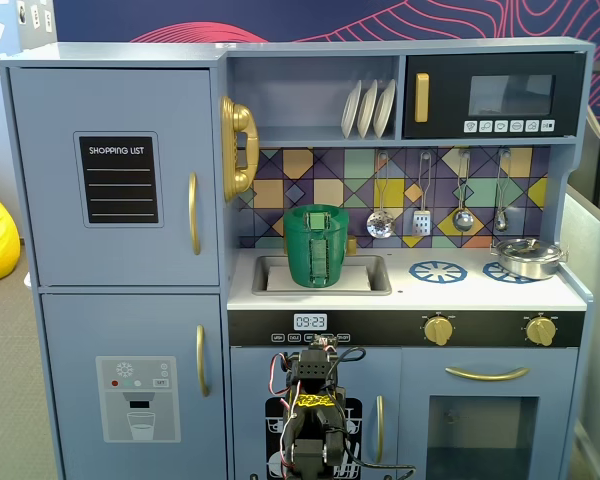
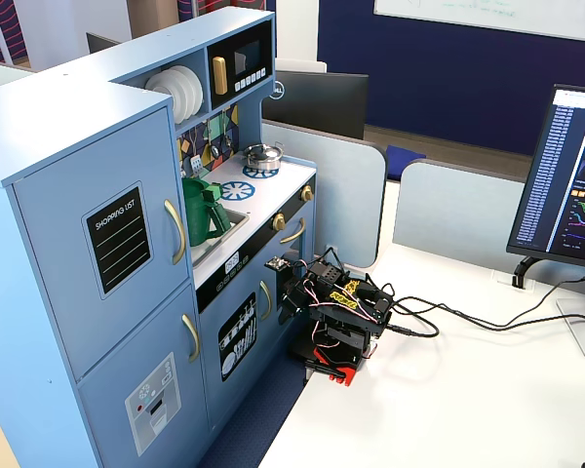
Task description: Take off the lid from the green recipient and place it on the counter
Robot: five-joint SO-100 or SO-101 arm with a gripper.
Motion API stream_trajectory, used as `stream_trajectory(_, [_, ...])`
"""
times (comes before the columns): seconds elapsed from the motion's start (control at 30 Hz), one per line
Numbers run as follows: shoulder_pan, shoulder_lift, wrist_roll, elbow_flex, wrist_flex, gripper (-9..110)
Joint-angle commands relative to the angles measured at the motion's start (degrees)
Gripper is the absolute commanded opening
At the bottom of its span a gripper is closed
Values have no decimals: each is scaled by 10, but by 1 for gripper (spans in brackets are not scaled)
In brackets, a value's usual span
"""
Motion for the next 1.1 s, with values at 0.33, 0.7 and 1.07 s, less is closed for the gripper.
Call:
stream_trajectory(0.33, [42, -4, 14, -2, 91, 0])
stream_trajectory(0.7, [106, -30, -120, -298, -167, 0])
stream_trajectory(1.07, [84, -234, -104, -581, -338, 27])
